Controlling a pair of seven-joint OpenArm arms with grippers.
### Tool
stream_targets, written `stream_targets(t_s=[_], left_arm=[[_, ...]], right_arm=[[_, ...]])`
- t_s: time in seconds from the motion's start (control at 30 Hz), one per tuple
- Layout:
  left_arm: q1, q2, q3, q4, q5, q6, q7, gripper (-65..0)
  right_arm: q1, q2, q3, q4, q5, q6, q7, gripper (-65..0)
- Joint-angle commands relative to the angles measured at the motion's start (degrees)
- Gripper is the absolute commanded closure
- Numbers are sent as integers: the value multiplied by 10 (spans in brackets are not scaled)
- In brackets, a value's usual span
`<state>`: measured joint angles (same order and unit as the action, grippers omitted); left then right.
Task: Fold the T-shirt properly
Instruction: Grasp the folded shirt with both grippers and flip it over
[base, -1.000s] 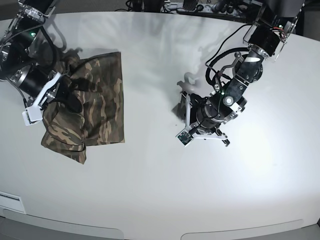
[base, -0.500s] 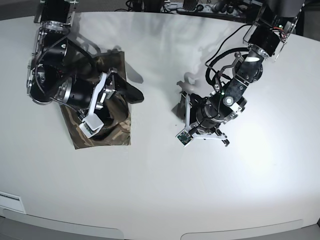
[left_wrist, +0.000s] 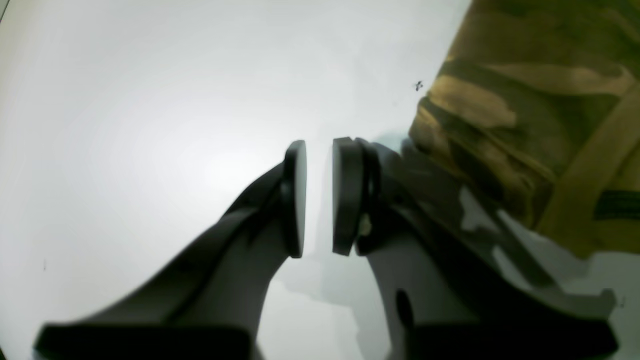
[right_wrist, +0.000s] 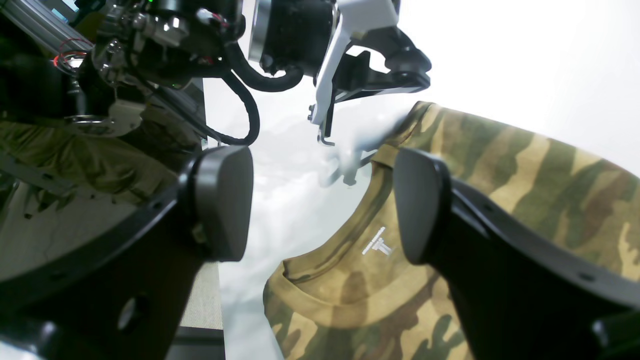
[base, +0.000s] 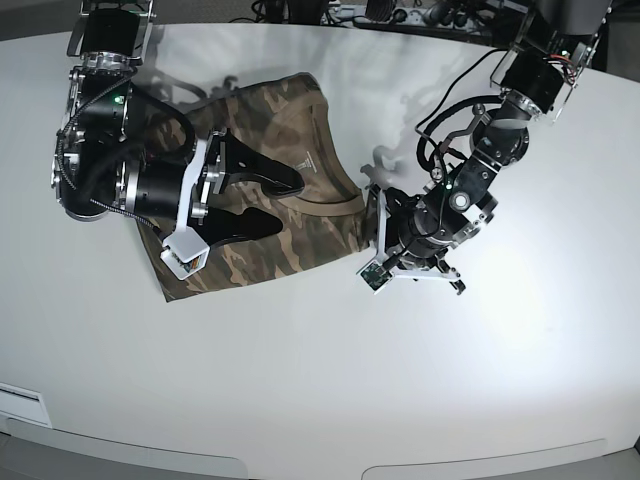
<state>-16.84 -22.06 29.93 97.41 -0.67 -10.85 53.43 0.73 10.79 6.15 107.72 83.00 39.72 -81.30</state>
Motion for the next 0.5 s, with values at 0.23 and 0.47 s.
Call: stream_targets(t_s=[0.23, 0.47], left_arm=[[-58, -11, -5, 9, -23, 29, -6, 0], [-68, -7, -5, 28, -352, -220, 43, 0]], right_arm=[[41, 6, 3, 10, -51, 3, 13, 0], [40, 17, 2, 9, -393, 3, 254, 0]])
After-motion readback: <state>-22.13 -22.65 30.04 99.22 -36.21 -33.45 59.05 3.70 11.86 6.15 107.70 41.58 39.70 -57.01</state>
